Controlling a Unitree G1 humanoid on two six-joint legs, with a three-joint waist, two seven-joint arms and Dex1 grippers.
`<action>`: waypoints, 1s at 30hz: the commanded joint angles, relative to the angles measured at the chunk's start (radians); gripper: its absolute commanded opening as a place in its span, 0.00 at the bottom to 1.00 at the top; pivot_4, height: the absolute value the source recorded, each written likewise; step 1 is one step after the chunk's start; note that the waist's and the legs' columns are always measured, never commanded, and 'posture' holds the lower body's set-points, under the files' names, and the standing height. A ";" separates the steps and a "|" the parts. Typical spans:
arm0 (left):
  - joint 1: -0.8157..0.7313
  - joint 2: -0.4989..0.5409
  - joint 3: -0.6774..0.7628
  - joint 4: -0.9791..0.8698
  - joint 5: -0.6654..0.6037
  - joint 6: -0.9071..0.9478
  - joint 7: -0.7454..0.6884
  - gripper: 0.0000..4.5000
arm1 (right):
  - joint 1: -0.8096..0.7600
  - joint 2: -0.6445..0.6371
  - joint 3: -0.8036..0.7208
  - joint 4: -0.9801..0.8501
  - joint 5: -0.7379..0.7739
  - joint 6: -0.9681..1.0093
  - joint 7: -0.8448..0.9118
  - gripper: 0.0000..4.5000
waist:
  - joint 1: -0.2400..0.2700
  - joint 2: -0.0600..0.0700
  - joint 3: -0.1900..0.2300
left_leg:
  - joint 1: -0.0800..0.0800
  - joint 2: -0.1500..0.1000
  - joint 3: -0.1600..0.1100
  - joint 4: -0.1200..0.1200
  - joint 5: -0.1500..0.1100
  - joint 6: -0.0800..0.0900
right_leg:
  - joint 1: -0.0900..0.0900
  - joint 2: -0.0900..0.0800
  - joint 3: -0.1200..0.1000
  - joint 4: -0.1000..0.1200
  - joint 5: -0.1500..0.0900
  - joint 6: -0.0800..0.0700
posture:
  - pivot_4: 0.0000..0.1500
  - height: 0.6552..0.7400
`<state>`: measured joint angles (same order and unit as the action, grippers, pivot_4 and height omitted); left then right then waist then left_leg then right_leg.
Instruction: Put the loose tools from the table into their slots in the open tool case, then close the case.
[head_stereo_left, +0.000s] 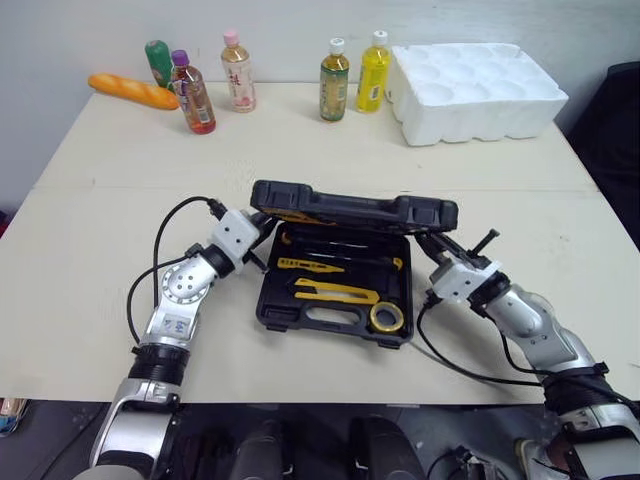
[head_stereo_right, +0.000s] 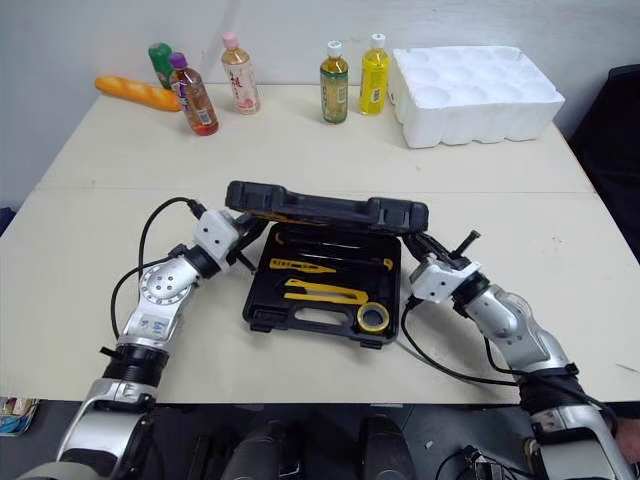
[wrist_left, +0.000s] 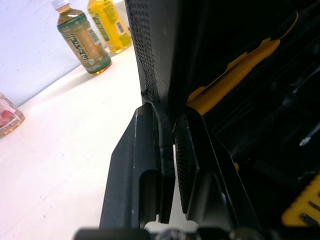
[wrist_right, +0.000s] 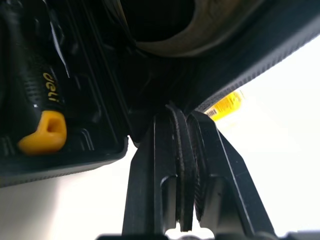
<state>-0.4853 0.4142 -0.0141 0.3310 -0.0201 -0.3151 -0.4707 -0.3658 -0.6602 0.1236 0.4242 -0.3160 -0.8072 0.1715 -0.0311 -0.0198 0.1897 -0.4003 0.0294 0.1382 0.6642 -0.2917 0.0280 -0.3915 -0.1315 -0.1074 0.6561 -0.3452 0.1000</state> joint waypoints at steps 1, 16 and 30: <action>0.033 0.039 0.058 -0.059 -0.066 0.064 -0.033 0.20 | 0.052 -0.032 0.019 0.013 0.091 0.076 0.160 0.18 | 0.000 -0.001 0.000 | 0.001 0.000 0.000 0.000 0.000 0.000 | 0.001 0.000 0.000 0.000 0.000 0.000 | 1.00 1.00; 0.309 0.284 0.246 -0.360 -0.298 0.415 -0.260 0.81 | 0.326 -0.189 -0.205 -0.332 0.599 0.510 0.599 0.93 | 0.010 -0.001 -0.001 | 0.010 0.001 -0.012 -0.002 -0.002 -0.001 | 0.019 -0.002 0.000 -0.013 0.000 0.000 | 1.00 1.00; 0.113 0.243 0.161 -0.239 -0.271 0.451 -0.327 0.72 | 0.472 -0.197 -0.206 -0.679 0.744 0.876 0.765 0.38 | 0.023 -0.001 -0.001 | 0.010 0.000 -0.013 -0.002 -0.004 -0.002 | 0.021 -0.001 -0.002 -0.013 0.000 0.000 | 1.00 1.00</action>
<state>-0.3466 0.6672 0.1661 0.0641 -0.3051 0.1546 -0.7993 0.0936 -0.8511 -0.0825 -0.2201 0.4177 0.0512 0.9146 -0.0077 -0.0206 0.1890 -0.3907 0.0293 0.1249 0.6624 -0.2955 0.0266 -0.3708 -0.1327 -0.1095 0.6435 -0.3453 0.0997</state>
